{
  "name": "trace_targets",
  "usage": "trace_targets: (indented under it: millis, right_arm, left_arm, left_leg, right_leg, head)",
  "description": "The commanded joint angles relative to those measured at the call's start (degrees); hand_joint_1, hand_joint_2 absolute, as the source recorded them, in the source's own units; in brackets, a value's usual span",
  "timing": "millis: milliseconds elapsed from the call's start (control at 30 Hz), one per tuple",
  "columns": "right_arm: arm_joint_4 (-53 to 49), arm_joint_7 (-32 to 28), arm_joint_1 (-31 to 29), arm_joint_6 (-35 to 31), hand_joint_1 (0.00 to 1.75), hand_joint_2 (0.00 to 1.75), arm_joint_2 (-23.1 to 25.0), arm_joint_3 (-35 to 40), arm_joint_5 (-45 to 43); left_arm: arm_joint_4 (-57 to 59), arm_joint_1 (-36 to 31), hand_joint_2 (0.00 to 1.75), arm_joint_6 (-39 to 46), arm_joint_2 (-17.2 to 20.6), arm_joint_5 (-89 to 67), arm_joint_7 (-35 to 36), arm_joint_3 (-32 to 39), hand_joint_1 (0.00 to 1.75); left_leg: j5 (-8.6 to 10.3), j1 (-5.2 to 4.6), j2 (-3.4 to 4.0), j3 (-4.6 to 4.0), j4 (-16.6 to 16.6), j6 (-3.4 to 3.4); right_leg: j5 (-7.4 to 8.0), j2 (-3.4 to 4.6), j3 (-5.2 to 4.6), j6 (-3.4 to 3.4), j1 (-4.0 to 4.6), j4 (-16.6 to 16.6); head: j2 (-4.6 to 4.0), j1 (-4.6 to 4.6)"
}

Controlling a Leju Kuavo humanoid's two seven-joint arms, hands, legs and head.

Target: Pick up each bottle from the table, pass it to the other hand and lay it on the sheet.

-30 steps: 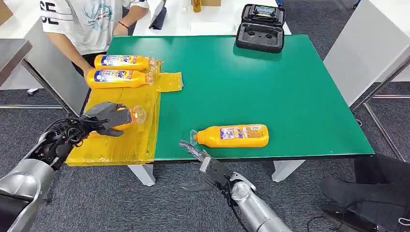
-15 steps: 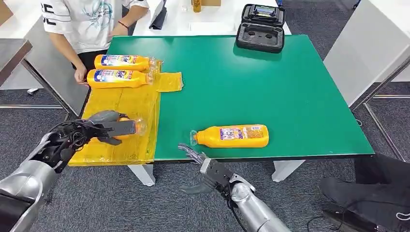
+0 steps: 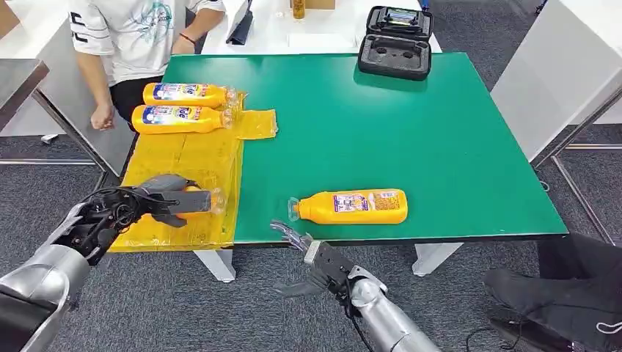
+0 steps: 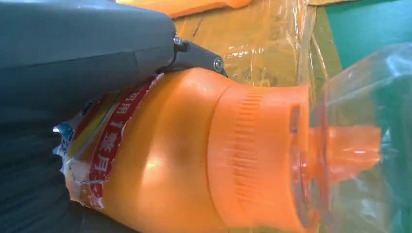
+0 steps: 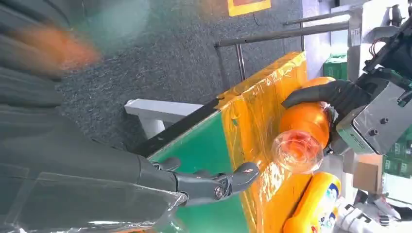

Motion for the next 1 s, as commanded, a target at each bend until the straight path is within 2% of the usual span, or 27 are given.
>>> trace_targets:
  millis: [33,200,367,433,900,1000]
  right_arm:
    - [4.38,0.04,-2.53,0.18,0.0,1.75,-0.75,1.42,-0.32]
    - [5.27,0.04,-3.18,0.3,0.0,1.75,-0.32,1.57,-0.3]
    - [6.24,0.04,-3.57,0.51,0.0,1.75,-0.05,1.55,-0.29]
    - [6.54,0.04,-3.78,0.59,0.0,1.75,0.0,1.53,-0.3]
    - [7.3,0.04,-4.52,0.92,0.0,1.75,0.18,1.59,-0.27]
    - [7.59,0.04,-4.64,0.92,0.0,1.75,0.19,1.62,-0.18]
  left_arm:
    - [4.52,-1.18,1.75,0.36,-2.75,-0.04,1.03,-2.26,1.75]
    - [5.46,-0.23,1.75,1.47,-2.51,-1.12,2.44,-2.94,1.75]
    - [5.63,0.78,1.75,1.7,-2.02,-1.69,3.15,-3.22,1.66]
    - [5.64,1.02,1.75,1.75,-1.91,-1.89,3.26,-3.34,1.75]
    - [5.42,1.54,1.75,1.97,-1.79,-2.23,3.52,-3.34,1.71]
    - [5.42,1.58,1.75,1.99,-1.75,-2.25,3.55,-3.34,1.66]
  left_leg:
    - [-0.01,0.04,-0.04,0.06,-0.01,-0.05]
    - [-0.03,0.03,0.0,0.09,-0.01,-0.07]
    - [-0.05,0.07,0.05,0.15,-0.02,-0.1]
    - [-0.02,0.01,0.04,0.09,-0.03,-0.06]
    - [-0.06,0.08,0.09,0.18,-0.02,-0.11]
    - [-0.04,0.05,0.06,0.13,-0.02,-0.08]
  right_leg:
    - [-0.02,-0.05,0.08,-0.05,0.04,-0.03]
    - [-0.02,0.0,0.11,-0.06,0.03,-0.02]
    - [-0.03,0.05,0.16,-0.09,0.07,-0.04]
    - [-0.01,0.04,0.09,-0.05,0.01,-0.02]
    - [-0.02,0.09,0.17,-0.1,0.08,-0.04]
    - [-0.01,0.07,0.12,-0.07,0.05,-0.02]
  head:
    - [0.0,0.0]
    - [0.0,0.0]
    - [0.0,0.0]
    - [0.0,0.0]
    - [0.0,0.0]
    - [0.0,0.0]
